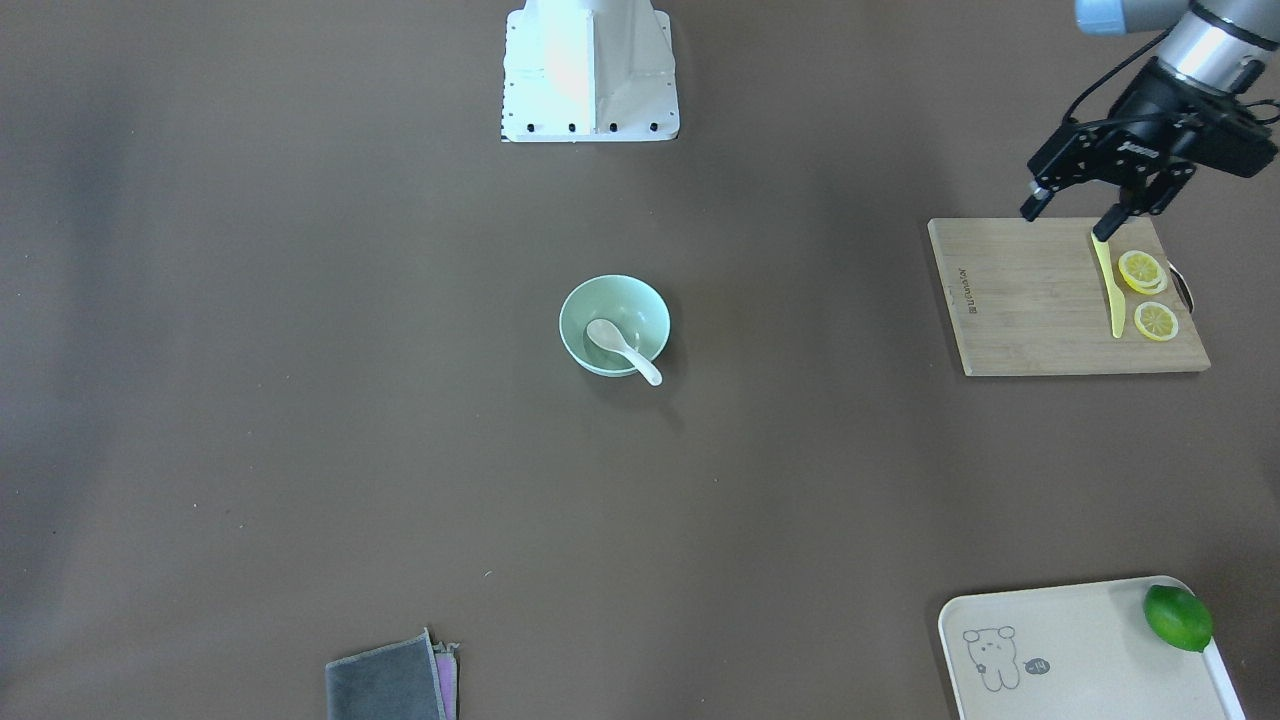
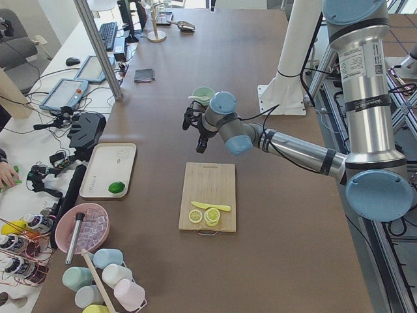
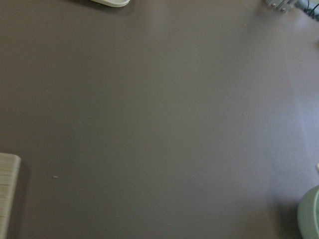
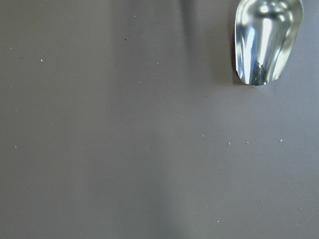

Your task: Place spoon in bowl

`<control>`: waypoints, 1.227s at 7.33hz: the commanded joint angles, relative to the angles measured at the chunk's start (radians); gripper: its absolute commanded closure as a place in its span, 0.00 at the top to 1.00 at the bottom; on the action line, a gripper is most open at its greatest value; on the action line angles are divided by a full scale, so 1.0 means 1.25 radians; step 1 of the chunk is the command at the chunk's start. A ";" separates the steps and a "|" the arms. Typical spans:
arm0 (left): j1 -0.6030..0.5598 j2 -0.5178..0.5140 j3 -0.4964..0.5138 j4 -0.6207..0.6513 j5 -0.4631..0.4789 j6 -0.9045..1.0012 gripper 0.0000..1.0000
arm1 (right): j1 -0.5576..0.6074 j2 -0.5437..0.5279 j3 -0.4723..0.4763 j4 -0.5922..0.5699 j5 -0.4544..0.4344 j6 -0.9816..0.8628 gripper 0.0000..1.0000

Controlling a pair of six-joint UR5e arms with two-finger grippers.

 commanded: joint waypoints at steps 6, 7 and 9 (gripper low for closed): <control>-0.318 0.014 -0.003 0.474 -0.072 0.684 0.99 | 0.005 -0.034 0.000 -0.001 -0.001 0.000 1.00; -0.326 0.032 0.046 0.457 -0.062 0.694 0.99 | 0.005 -0.038 -0.001 -0.001 -0.001 0.000 1.00; -0.350 0.034 0.122 0.426 -0.098 0.696 0.99 | 0.008 -0.051 -0.004 -0.001 -0.002 0.000 1.00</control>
